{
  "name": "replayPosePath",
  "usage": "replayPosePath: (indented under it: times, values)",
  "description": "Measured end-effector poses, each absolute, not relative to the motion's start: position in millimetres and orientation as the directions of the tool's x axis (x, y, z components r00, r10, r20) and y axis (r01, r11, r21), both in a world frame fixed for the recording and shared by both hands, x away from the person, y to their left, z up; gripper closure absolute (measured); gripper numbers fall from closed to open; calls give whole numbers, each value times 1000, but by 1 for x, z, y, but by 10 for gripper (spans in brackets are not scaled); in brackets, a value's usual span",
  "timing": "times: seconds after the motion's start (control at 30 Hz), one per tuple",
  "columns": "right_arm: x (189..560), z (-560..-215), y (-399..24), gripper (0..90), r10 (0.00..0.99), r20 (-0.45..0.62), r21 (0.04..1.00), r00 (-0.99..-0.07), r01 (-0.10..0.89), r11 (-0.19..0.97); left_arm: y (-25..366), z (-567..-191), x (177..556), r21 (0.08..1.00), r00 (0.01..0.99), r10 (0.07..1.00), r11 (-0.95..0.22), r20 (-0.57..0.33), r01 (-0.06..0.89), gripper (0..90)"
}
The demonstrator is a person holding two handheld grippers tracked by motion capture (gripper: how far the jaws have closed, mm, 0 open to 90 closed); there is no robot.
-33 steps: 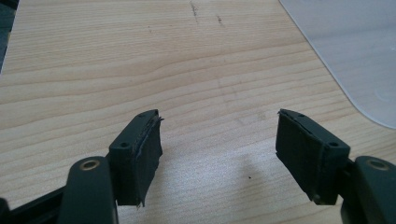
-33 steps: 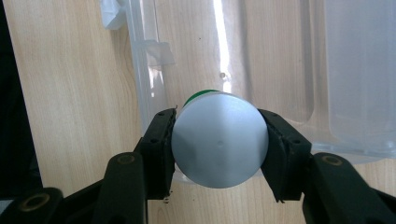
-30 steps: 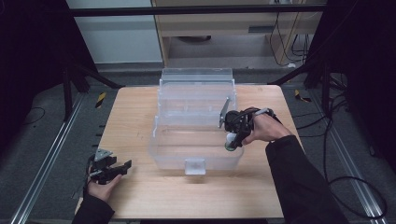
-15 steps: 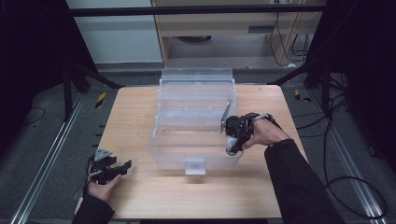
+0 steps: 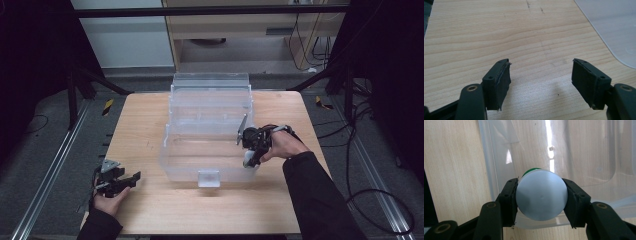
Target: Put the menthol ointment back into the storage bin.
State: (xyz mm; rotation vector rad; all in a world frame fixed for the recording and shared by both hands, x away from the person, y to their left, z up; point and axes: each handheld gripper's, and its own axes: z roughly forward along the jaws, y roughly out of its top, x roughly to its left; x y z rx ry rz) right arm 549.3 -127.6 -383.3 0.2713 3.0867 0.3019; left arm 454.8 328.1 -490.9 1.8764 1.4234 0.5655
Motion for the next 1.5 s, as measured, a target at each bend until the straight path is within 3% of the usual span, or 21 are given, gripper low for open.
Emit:
replayPosePath:
  times: [0.8,1.27,1.5]
  values:
    - [549,-394,-126,497,170,2,183,-985,168,969,328,-491,455,749,301,951,-150,-69,645,305]
    - [547,-387,-131,499,185,-12,220,-983,178,959,328,-491,455,750,303,951,-152,-68,644,305]
    - [545,-376,-138,453,239,-33,260,-970,222,940,328,-491,455,750,304,950,-153,-67,644,304]
